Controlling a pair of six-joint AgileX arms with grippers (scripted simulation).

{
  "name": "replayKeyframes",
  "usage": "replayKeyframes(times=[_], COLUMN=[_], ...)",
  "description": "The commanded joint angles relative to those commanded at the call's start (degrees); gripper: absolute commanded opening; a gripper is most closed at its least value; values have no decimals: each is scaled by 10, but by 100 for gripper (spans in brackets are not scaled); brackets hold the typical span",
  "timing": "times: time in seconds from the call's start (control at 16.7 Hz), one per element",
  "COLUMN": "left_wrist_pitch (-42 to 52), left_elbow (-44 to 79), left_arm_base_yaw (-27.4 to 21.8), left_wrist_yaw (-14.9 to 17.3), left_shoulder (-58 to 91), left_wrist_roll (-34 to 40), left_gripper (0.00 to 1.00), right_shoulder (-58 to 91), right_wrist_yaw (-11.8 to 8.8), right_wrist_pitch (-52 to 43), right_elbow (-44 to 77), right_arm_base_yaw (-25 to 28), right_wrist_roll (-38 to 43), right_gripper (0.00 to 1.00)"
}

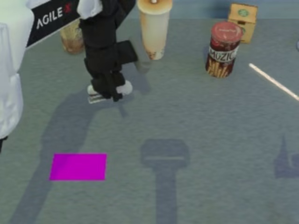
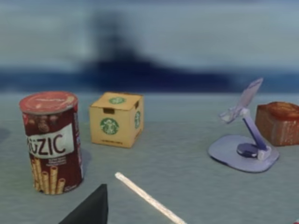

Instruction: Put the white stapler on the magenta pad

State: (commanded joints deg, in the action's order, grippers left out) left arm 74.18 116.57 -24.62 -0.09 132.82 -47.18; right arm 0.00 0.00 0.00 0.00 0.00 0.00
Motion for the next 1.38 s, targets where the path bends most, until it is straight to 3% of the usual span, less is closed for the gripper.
replayKeyframes(times=[0.18, 0.54, 0.78, 1.08, 1.38], left_wrist_pitch=[47, 51, 64, 83, 86], left_elbow=[42, 44, 29, -22, -114], left_arm_base_yaw=[3, -1, -5, -7, -8], left_wrist_yaw=[1, -1, -15, -41, -59], left_shoulder=[-11, -12, -24, -62, -119], left_wrist_roll=[1, 6, 87, 326, 697], left_gripper=[0, 0, 0, 0, 0], right_shoulder=[0, 0, 0, 0, 0], right_wrist_yaw=[0, 0, 0, 0, 0], right_wrist_pitch=[0, 0, 0, 0, 0], right_elbow=[0, 0, 0, 0, 0], right_arm_base_yaw=[0, 0, 0, 0, 0], right_wrist_roll=[0, 0, 0, 0, 0], right_gripper=[100, 100, 100, 100, 100])
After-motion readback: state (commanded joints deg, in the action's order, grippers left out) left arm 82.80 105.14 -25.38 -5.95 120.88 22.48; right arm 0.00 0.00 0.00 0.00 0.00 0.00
